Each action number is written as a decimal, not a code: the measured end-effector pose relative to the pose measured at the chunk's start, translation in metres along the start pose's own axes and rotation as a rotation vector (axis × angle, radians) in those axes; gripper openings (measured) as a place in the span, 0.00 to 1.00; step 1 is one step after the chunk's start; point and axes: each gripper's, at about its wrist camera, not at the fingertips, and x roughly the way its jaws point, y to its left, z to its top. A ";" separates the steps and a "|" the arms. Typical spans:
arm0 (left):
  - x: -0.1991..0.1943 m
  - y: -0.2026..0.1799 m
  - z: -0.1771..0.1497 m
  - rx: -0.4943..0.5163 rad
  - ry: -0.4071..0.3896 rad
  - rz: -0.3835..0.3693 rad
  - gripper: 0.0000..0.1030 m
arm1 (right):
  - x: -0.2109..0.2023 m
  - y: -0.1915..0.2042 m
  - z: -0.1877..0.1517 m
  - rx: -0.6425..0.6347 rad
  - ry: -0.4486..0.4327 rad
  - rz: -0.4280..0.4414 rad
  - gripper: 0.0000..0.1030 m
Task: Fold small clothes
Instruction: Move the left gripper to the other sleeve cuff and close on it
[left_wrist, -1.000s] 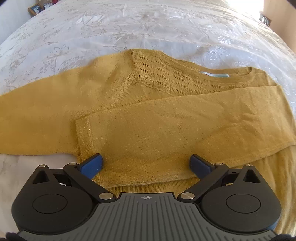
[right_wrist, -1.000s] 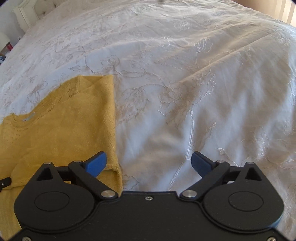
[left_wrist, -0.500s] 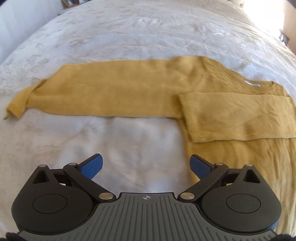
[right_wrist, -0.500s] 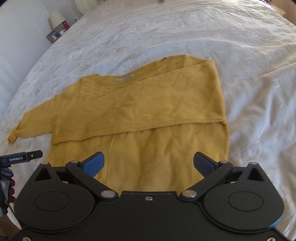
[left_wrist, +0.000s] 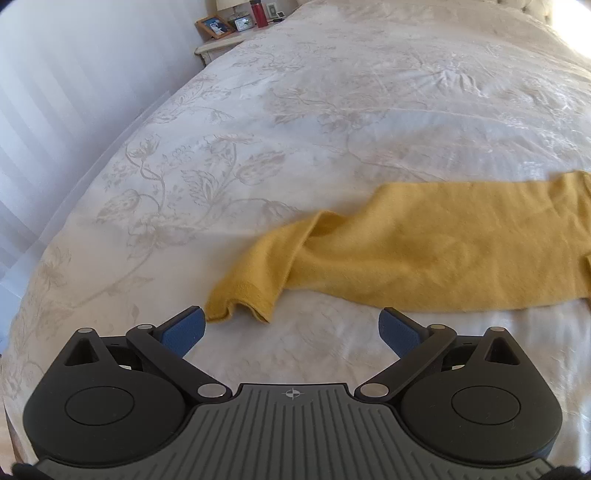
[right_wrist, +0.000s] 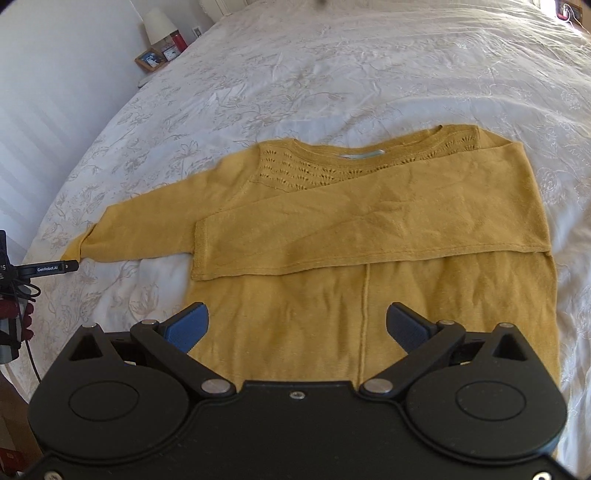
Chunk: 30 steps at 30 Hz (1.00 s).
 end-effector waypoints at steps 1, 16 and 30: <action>0.005 0.003 0.005 0.007 0.000 -0.002 0.99 | 0.001 0.005 0.000 -0.002 -0.001 -0.002 0.99; 0.099 0.037 0.044 -0.012 0.115 0.021 1.00 | 0.029 0.059 0.022 -0.067 0.041 -0.042 0.99; 0.088 0.158 0.038 -0.368 0.104 -0.021 0.99 | 0.054 0.079 0.039 -0.082 0.080 -0.001 0.99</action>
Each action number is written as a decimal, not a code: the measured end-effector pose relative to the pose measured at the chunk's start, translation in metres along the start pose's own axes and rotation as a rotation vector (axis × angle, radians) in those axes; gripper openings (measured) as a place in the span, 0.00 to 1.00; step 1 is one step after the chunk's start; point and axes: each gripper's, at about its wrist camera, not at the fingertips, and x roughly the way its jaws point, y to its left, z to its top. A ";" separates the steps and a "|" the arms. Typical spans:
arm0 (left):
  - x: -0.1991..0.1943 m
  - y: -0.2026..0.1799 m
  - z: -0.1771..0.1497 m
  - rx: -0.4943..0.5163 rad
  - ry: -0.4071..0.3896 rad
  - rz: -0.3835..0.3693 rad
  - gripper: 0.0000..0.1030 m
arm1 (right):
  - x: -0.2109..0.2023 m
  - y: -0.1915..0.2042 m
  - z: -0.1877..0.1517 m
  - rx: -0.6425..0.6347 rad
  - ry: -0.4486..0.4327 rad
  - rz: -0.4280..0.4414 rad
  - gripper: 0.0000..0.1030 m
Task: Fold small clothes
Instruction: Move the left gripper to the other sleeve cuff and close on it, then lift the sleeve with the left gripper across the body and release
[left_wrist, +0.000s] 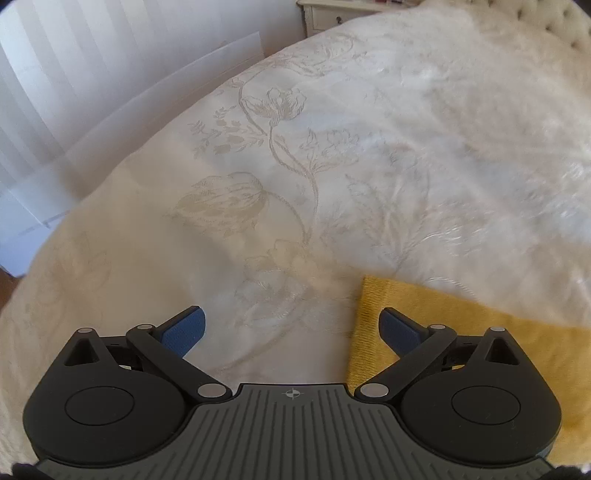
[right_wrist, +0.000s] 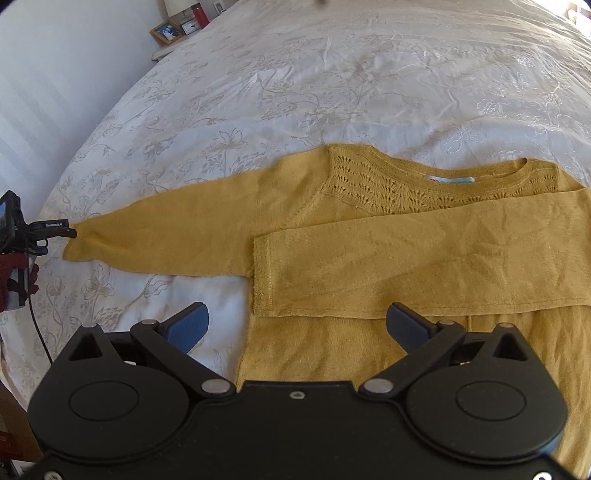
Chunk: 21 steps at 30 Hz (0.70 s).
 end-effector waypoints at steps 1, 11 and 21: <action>-0.006 0.003 -0.004 -0.016 -0.004 -0.055 0.99 | 0.002 0.001 0.000 -0.007 0.007 0.002 0.99; 0.003 -0.018 -0.042 0.032 0.032 -0.206 0.99 | 0.012 0.012 -0.004 -0.072 0.055 0.028 0.99; 0.016 -0.023 -0.027 -0.223 0.041 -0.255 0.06 | -0.002 -0.004 -0.009 -0.034 0.020 0.014 0.99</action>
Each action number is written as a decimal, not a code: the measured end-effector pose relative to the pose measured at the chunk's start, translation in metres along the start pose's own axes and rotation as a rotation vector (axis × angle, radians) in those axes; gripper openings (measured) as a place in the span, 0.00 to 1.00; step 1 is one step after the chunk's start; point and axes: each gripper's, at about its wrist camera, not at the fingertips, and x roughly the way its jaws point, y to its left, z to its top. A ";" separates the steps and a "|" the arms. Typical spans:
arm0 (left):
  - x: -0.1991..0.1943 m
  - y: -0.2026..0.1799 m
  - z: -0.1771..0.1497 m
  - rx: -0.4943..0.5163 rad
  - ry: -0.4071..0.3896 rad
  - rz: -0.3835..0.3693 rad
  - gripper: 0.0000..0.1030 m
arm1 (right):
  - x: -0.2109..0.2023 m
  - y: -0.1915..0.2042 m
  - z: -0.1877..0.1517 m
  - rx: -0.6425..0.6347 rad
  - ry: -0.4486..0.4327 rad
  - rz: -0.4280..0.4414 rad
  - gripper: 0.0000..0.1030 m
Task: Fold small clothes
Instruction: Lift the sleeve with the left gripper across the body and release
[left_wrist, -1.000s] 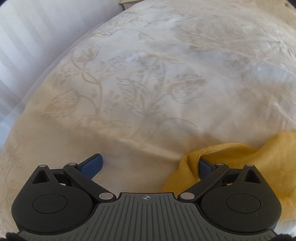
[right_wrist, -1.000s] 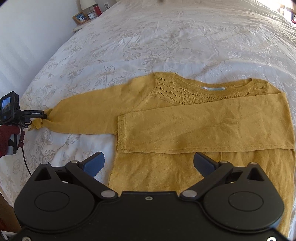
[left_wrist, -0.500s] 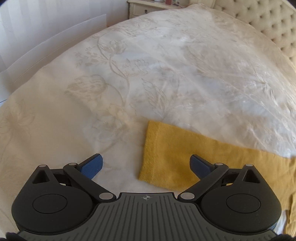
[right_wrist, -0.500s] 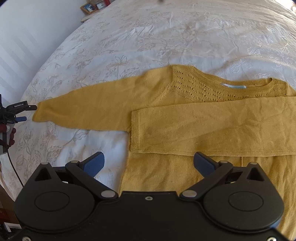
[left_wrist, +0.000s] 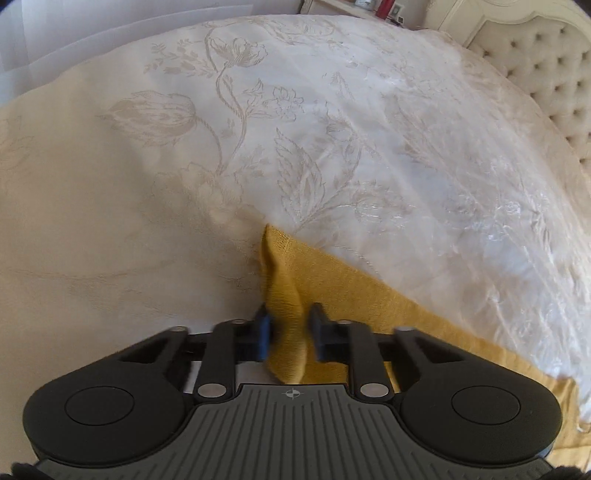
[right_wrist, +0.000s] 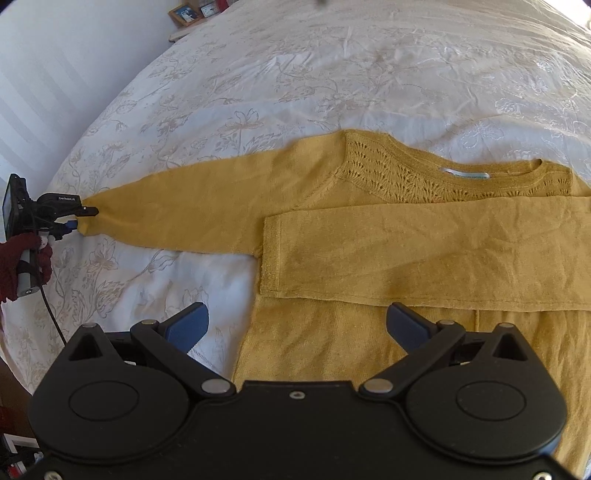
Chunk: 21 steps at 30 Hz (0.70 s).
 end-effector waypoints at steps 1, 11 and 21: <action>-0.003 -0.004 0.000 0.006 0.000 -0.015 0.06 | -0.002 -0.003 -0.001 0.007 -0.005 -0.001 0.99; -0.092 -0.097 -0.008 0.132 -0.121 -0.237 0.06 | -0.023 -0.028 -0.028 0.054 -0.038 0.019 0.99; -0.169 -0.251 -0.059 0.230 -0.204 -0.498 0.06 | -0.048 -0.079 -0.056 0.071 -0.062 0.092 0.99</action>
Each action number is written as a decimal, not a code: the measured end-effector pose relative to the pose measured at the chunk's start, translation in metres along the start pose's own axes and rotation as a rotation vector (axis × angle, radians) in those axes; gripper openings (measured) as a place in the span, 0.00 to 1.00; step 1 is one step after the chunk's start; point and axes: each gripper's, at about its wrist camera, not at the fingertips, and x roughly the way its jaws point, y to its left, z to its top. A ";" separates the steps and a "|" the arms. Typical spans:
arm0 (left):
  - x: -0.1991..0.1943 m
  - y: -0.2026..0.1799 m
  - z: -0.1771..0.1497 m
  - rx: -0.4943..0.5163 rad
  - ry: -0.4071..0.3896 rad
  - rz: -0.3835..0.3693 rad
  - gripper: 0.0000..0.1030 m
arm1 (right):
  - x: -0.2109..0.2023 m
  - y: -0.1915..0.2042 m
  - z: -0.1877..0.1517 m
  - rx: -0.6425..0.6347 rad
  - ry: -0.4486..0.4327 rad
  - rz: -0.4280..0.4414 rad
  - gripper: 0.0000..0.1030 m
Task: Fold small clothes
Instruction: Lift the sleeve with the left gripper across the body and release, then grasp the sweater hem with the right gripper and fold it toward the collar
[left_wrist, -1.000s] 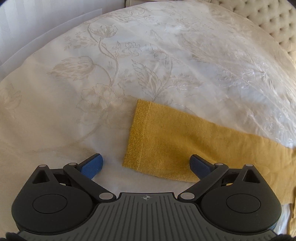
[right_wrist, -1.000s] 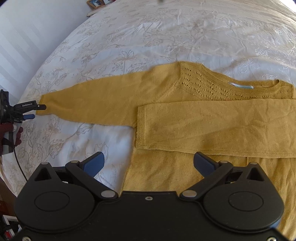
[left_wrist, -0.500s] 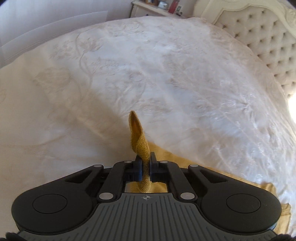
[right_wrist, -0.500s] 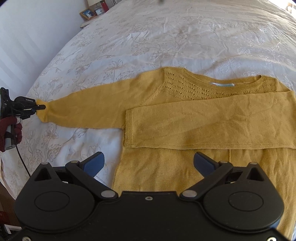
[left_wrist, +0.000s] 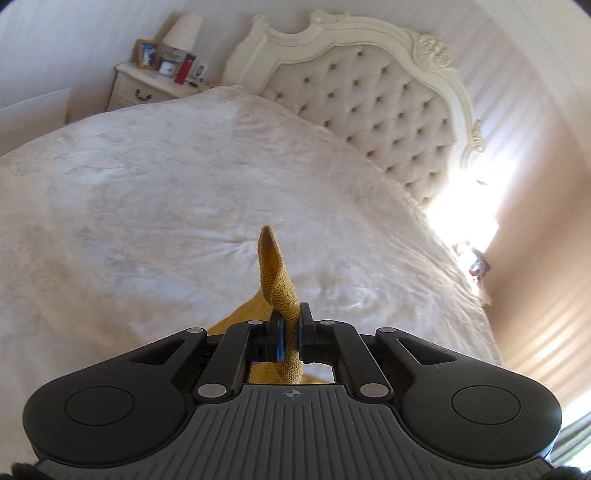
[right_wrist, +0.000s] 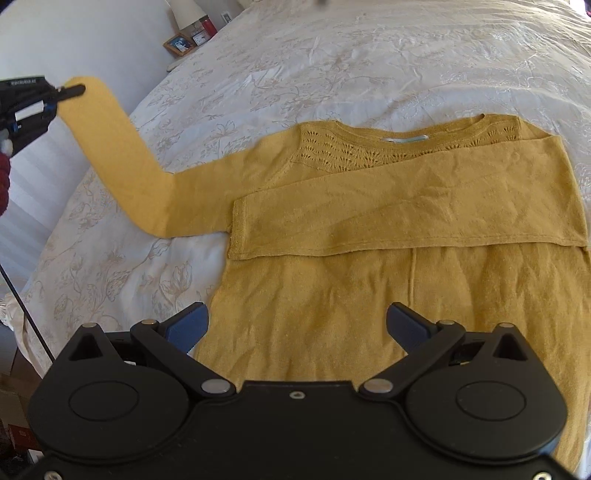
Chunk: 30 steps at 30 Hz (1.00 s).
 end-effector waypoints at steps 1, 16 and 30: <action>0.004 -0.017 -0.004 0.006 0.001 -0.019 0.06 | -0.004 -0.006 0.000 -0.001 -0.006 0.003 0.99; 0.150 -0.204 -0.162 0.138 0.267 -0.167 0.12 | -0.059 -0.115 -0.004 0.070 -0.064 -0.014 0.99; 0.135 -0.146 -0.226 0.325 0.374 0.091 0.34 | -0.056 -0.151 0.019 0.137 -0.100 -0.075 0.99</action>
